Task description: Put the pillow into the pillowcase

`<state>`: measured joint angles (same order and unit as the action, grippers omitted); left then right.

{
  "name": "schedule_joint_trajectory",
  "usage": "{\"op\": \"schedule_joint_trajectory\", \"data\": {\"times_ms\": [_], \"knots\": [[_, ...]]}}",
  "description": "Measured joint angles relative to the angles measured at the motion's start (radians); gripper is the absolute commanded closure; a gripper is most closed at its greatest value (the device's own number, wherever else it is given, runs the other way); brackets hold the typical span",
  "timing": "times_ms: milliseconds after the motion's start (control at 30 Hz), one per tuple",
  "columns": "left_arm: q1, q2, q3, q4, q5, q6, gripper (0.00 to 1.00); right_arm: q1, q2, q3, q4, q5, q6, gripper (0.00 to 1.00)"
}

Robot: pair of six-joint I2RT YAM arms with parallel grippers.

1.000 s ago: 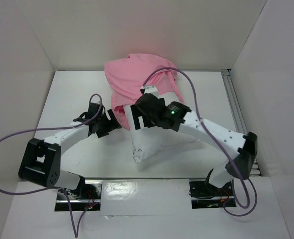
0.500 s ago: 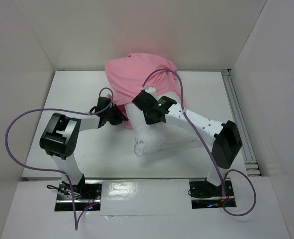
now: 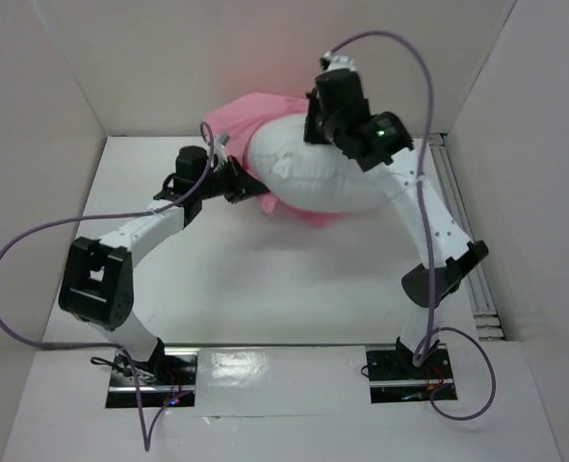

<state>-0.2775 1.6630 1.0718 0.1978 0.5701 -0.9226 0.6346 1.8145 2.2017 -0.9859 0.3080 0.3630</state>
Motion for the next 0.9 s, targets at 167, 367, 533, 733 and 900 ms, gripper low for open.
{"op": "schedule_joint_trajectory", "data": {"times_ms": [167, 367, 533, 733, 900], "knots": [[-0.068, -0.224, 0.026, 0.129, 0.178, -0.042, 1.0, -0.008, -0.168, -0.077, 0.196, 0.014, -0.021, 1.0], [-0.1, -0.324, -0.349, 0.276, 0.308, -0.161, 1.0, 0.036, -0.217, -0.516, 0.355, -0.06, 0.033, 1.0], [-0.141, -0.368, -0.475, 0.186, 0.224, -0.181, 1.0, -0.008, -0.027, -0.61, 0.326, -0.128, 0.055, 1.0], [-0.159, -0.317, -0.079, 0.081, 0.26, -0.179, 1.0, -0.119, 0.015, -0.203, 0.193, -0.091, 0.026, 1.0], [-0.159, -0.117, 0.514, 0.126, 0.383, -0.189, 1.0, -0.122, -0.091, -0.018, 0.348, -0.048, -0.011, 1.0]]}}
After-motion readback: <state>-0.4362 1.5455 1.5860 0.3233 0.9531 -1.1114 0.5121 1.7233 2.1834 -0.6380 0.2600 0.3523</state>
